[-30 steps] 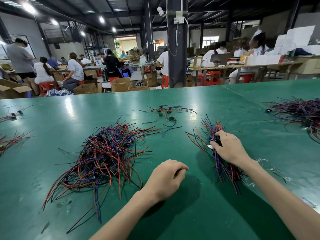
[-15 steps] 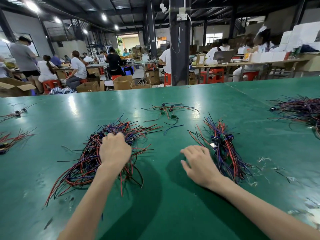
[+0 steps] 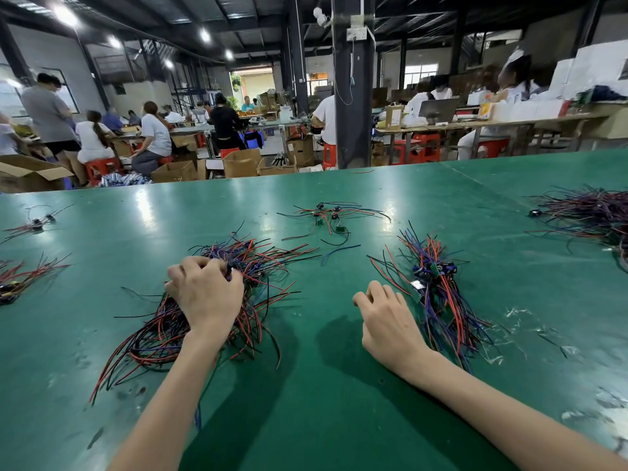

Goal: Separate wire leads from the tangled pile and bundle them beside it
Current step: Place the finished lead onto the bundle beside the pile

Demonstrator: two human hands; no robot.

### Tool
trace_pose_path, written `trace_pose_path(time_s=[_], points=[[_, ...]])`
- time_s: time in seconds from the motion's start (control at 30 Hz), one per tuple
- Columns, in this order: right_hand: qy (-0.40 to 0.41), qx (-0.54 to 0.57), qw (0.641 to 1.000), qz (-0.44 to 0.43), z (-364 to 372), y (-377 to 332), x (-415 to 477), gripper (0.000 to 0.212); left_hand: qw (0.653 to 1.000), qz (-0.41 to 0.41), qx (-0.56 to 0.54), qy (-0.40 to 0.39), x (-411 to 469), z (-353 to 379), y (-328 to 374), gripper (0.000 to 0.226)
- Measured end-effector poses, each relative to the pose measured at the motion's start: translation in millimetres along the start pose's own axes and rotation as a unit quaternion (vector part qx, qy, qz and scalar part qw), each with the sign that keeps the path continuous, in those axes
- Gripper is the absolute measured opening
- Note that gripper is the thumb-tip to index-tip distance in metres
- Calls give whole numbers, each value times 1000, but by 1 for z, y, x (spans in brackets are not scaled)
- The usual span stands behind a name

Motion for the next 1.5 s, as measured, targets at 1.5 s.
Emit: trace_pose_path(time_s=[1.5], points=[[45, 136, 989, -33, -6, -4, -2, 38, 597, -252, -634, -422, -122, 53, 88, 25]])
Point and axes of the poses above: each hand's wrist, its own x-axis towards the middle knuckle, its own z-axis out of the palm, y = z × x, the point moved 6 cm from there along x, towards the middle knuckle, and after that the axes turned 4 degrees about y, right-handed, at the moved point
